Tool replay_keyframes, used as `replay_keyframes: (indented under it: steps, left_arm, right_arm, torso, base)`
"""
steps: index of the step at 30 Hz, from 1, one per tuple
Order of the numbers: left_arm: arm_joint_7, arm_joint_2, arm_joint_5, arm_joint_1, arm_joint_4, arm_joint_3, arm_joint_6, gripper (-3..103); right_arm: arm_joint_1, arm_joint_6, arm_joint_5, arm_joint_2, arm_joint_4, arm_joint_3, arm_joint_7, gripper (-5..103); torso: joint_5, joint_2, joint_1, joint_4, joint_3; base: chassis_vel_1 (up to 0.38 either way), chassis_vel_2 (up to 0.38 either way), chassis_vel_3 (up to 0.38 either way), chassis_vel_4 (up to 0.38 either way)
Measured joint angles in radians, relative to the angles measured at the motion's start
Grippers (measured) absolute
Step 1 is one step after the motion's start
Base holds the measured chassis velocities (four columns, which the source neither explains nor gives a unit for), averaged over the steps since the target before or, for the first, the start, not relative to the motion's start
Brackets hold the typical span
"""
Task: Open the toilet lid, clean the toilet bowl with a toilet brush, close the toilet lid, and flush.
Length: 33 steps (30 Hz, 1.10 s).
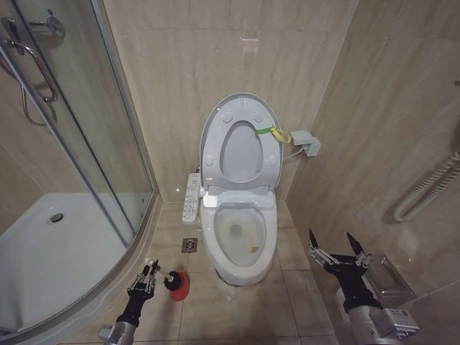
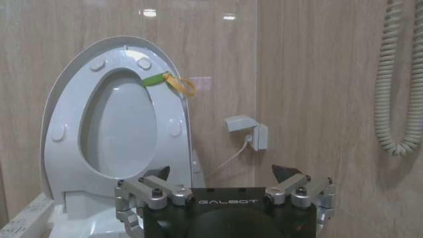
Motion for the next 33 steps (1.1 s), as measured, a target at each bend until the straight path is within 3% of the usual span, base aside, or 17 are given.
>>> replay_keyframes:
  steps: [21,33]
  left_arm:
    - [-0.002,0.002,0.074,0.195,-0.309,0.028,-0.006,19]
    - [-0.014,0.024,0.071,0.244,-0.485,0.034,0.035,19]
  right_arm:
    - [0.000,0.000,0.000,0.000,0.000,0.000,0.000,100]
    - [0.000,0.000,0.000,0.000,0.000,0.000,0.000,100]
  torso:
    - [-0.0002,0.000,0.000,0.0001,0.000]
    - [0.0000,0.000,0.000,0.0001,0.000]
  base:
    - [0.000,0.000,0.000,0.000]
    - [0.000,0.000,0.000,0.000]
